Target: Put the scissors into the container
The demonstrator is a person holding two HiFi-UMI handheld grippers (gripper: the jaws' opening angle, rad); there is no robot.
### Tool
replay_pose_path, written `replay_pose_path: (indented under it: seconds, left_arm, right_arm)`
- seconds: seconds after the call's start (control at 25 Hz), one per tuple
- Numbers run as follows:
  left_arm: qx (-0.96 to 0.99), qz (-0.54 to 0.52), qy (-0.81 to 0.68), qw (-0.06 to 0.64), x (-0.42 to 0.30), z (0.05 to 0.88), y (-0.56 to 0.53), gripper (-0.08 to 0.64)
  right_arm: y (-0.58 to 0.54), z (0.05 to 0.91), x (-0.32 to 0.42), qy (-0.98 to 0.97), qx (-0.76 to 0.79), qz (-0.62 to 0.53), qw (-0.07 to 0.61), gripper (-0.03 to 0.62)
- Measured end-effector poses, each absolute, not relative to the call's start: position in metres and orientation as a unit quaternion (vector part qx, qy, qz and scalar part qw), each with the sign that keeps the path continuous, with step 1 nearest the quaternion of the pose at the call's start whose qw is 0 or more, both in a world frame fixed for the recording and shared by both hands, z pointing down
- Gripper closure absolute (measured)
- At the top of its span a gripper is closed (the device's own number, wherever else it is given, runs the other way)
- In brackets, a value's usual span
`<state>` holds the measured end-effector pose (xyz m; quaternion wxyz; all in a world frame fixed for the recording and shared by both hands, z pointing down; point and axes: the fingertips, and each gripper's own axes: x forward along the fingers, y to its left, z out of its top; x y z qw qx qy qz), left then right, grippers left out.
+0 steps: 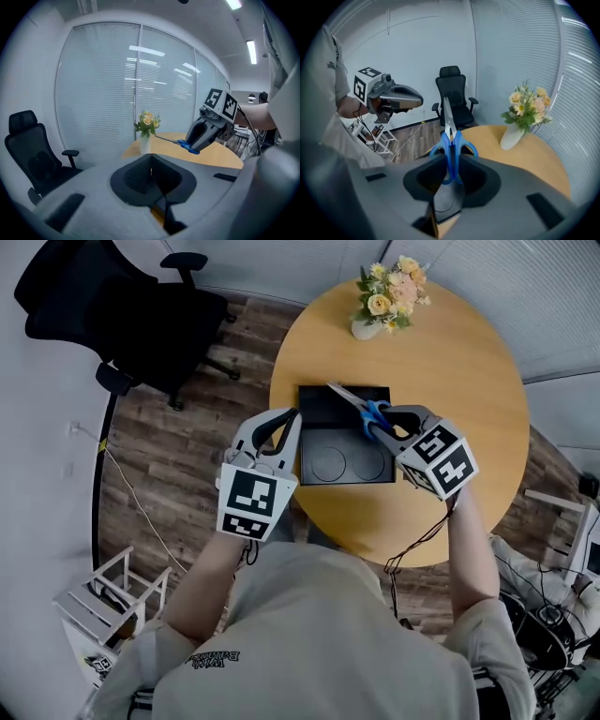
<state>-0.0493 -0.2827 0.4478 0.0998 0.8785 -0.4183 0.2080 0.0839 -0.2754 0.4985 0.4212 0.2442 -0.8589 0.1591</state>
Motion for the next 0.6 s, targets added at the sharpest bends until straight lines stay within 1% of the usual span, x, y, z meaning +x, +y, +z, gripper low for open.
replay_pose_path:
  seconds: [0.16,0.32,0.6]
  left_arm:
    - [0.874,0.221,-0.416,0.119,-0.047,0.474,-0.285,0.538]
    - [0.875,0.231,-0.407,0.128,-0.042,0.493,-0.289,0.538]
    - [0.867,0.255,-0.403,0.147,-0.042,0.534,-0.299,0.538]
  right_arm:
    - [-0.278,0.528,0.080,-0.853,0.218,0.165,0.444,0.499]
    - [-0.286,0.551,0.073,-0.860,0.190,0.168,0.442,0.499]
    - [-0.296,0.597,0.075,-0.841,0.151,0.137,0.501,0.499]
